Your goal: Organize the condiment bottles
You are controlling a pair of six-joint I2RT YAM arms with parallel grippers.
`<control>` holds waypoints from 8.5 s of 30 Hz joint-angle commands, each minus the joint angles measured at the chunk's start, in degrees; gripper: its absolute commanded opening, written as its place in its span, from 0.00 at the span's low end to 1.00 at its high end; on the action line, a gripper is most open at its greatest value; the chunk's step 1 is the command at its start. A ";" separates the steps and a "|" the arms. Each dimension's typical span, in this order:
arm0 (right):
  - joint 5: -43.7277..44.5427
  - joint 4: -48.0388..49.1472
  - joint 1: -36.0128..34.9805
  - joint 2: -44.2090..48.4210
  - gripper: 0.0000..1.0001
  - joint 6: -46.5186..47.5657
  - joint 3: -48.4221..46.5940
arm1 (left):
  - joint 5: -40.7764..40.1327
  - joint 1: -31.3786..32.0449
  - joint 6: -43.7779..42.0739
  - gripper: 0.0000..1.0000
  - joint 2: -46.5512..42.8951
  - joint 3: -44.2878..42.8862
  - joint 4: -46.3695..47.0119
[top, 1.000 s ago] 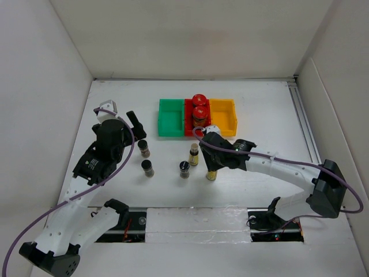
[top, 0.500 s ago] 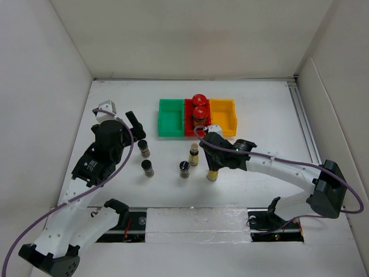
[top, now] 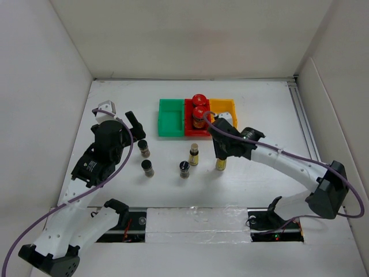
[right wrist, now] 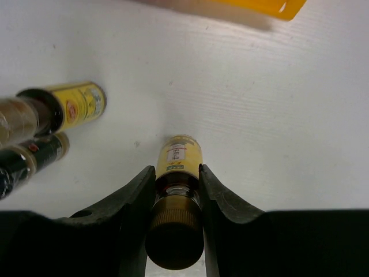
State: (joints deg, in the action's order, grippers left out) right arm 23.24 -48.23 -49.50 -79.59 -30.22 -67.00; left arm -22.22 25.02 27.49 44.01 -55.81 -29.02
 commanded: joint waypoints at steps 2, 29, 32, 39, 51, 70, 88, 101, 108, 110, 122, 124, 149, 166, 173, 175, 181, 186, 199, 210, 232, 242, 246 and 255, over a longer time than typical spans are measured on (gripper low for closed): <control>1.90 1.29 4.57 2.16 0.00 2.79 -6.12 | 0.24 -0.23 -0.15 0.99 -0.68 0.44 0.98; -11.02 3.66 29.98 -36.93 0.00 15.36 -55.16 | 0.60 -0.23 -0.33 0.99 -1.56 0.62 1.15; -13.04 5.59 30.60 -39.93 0.00 16.94 -57.18 | 0.86 -0.23 -0.41 0.99 -1.47 0.62 1.33; -13.75 8.15 31.13 -43.97 0.00 17.30 -57.80 | 1.47 -0.23 -0.59 0.99 -1.38 0.62 1.59; -9.18 10.26 28.49 -48.20 0.62 16.33 -58.15 | 2.70 -0.23 -1.12 0.99 -1.38 0.79 2.21; 6.36 10.70 21.29 -19.24 0.80 12.20 -41.76 | 1.83 -0.23 -0.86 0.99 -1.38 0.62 1.77; 4.62 10.96 -7.71 -13.21 0.81 1.48 -22.03 | -3.45 -0.23 1.08 0.99 0.29 0.09 -0.16; 3.21 14.12 -8.78 -16.38 0.77 -1.42 -12.46 | -2.48 -0.23 0.90 0.99 0.38 0.18 0.01; 1.46 15.88 -7.55 -16.82 0.62 -2.04 -7.97 | -2.04 -0.23 0.73 0.99 0.29 0.35 0.19; 1.19 16.58 -7.02 -16.65 0.59 -1.78 -7.18 | -1.78 -0.23 0.64 0.99 0.37 0.35 0.45; 1.19 15.97 -4.39 -13.93 0.00 1.21 -9.99 | -0.90 -0.23 0.20 0.99 0.46 0.44 0.63; 0.49 15.71 -3.69 -13.14 0.00 1.74 -10.78 | -0.81 -0.23 0.20 0.99 0.46 0.44 0.63; -5.66 14.29 22.59 -15.58 0.00 11.49 -25.01 | -0.46 -0.23 0.03 0.99 -0.15 0.53 0.89; -10.85 17.73 27.43 -29.39 0.00 12.20 -29.15 | 0.16 -0.23 -0.06 0.99 -0.15 0.62 1.07; -11.56 18.87 27.43 -30.71 0.27 12.20 -28.62 | 0.24 -0.23 -0.15 0.99 0.20 0.62 1.15; -11.56 18.96 27.43 -30.62 0.48 12.29 -28.62 | 0.33 -0.23 -0.15 0.99 0.55 0.53 1.15; -9.89 19.14 27.43 -27.64 0.75 12.64 -27.22 | 0.16 -0.23 -0.15 0.99 1.60 0.44 1.07; -10.06 17.73 27.43 -23.16 0.76 12.20 -25.38 | -0.46 -0.23 0.02 0.99 2.66 0.35 0.80; -2.42 15.89 12.33 -5.93 0.82 11.23 -14.21 | -6.69 -0.23 4.42 0.99 17.41 -4.03 -5.26; -3.29 17.02 6.60 -3.82 0.82 12.11 -10.17 | 7.16 -7.70 1.09 0.99 27.97 -3.25 -2.20; -6.46 20.10 6.52 3.04 0.82 13.08 -5.07 | 14.49 -7.70 -1.82 0.64 40.19 -2.46 -1.83; -6.55 20.37 7.13 3.57 0.82 13.17 -4.72 | 13.52 -7.70 -1.73 0.15 39.50 -3.34 -2.62; -6.37 20.28 7.13 3.30 0.82 13.17 -4.72 | 13.77 -7.70 -1.82 0.00 37.56 -4.48 -3.33; -6.72 20.54 9.50 4.09 0.82 12.81 -4.54 | 12.02 -5.50 -3.14 0.00 40.19 -20.19 -10.70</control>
State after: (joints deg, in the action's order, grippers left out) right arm 16.78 -30.94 -41.19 -78.04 -17.72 -72.14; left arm -9.30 19.44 25.50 84.33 -69.60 -37.15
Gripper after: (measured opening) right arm 0.820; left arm 0.381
